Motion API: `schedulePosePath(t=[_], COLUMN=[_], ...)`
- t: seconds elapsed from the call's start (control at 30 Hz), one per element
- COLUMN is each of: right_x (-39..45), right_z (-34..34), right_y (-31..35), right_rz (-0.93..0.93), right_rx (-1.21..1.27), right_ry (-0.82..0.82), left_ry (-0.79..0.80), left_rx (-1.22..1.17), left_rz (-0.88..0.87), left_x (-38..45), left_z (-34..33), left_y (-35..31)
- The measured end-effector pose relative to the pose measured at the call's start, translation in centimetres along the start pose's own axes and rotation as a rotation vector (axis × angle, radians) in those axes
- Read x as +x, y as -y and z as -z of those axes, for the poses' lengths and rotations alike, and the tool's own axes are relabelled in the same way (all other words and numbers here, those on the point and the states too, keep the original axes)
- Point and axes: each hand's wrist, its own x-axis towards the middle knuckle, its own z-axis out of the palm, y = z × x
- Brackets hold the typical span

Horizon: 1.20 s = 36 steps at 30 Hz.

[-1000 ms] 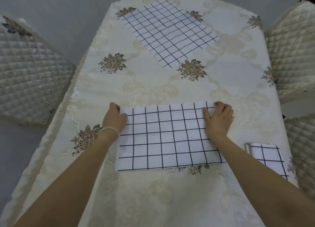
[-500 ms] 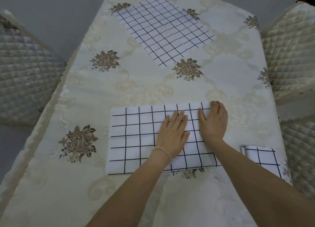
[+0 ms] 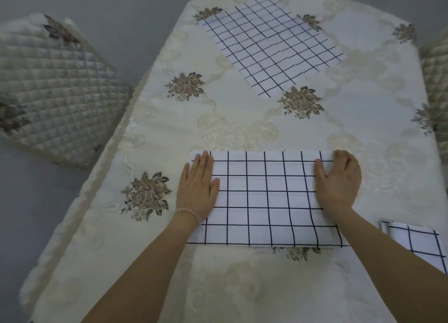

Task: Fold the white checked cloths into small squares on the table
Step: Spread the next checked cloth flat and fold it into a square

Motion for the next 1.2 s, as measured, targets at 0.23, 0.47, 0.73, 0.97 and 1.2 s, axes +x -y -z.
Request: schedulePosePath(t=[0.23, 0.47, 0.73, 0.97, 1.2], right_x=[-2.4, -12.4, -7.8, -6.9, -6.7], right_z=[1.1, -3.5, 0.8, 2.5, 2.4], right_y=[5.6, 17.5, 3.7, 0.8, 0.8], right_rz=[0.106, 0.504, 0.269, 0.184, 0.200], right_rx=[-0.026, 0.088, -0.096, -0.109, -0.155], right_ry=[0.106, 0.492, 0.383, 0.365, 0.333], left_ry=[-0.012, -0.017, -0.033, -0.056, -0.006], left_rx=[-0.001, 0.108, 0.015, 0.063, -0.018], left_rz=[-0.006, -0.025, -0.045, -0.024, -0.327], left_x=[0.1, 0.3, 0.2, 0.0, -2.9], left_z=[0.0, -0.8, -0.2, 0.4, -0.5], left_y=[-0.1, 0.3, 0.1, -0.4, -14.4])
